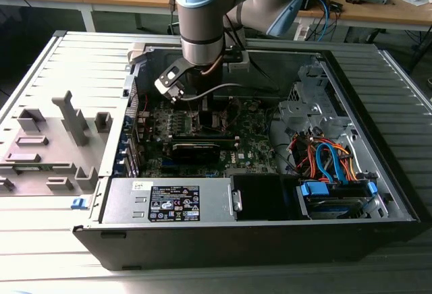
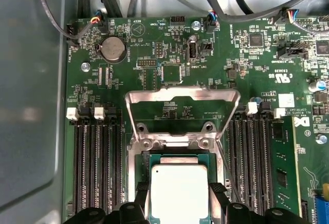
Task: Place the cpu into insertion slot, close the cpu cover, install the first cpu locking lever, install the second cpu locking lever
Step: 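Place the cpu into insertion slot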
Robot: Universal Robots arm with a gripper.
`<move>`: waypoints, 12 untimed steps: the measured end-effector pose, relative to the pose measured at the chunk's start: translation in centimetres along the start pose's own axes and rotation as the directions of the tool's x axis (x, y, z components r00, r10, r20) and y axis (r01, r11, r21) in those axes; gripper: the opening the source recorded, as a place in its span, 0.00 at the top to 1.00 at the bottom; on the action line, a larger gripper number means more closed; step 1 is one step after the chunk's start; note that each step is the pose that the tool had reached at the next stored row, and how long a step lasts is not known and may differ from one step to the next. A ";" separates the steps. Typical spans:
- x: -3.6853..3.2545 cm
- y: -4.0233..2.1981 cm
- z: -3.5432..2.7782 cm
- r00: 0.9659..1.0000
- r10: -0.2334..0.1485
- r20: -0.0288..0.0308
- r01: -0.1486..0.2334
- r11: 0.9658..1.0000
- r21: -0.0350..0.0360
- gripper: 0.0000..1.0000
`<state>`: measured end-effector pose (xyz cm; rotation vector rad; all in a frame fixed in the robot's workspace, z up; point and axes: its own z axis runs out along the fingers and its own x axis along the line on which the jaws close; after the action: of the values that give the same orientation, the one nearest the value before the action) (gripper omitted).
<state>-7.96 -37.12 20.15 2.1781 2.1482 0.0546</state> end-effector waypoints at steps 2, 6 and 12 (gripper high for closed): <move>0.00 -0.01 0.06 1.000 0.000 0.000 0.000 1.000 0.000 0.46; 0.11 -0.02 0.07 1.000 0.000 0.000 0.000 1.000 0.000 0.46; 0.16 -0.06 0.32 1.000 0.000 0.001 0.000 1.000 0.000 0.46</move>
<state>-7.99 -36.97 19.82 2.1780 2.1480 0.0532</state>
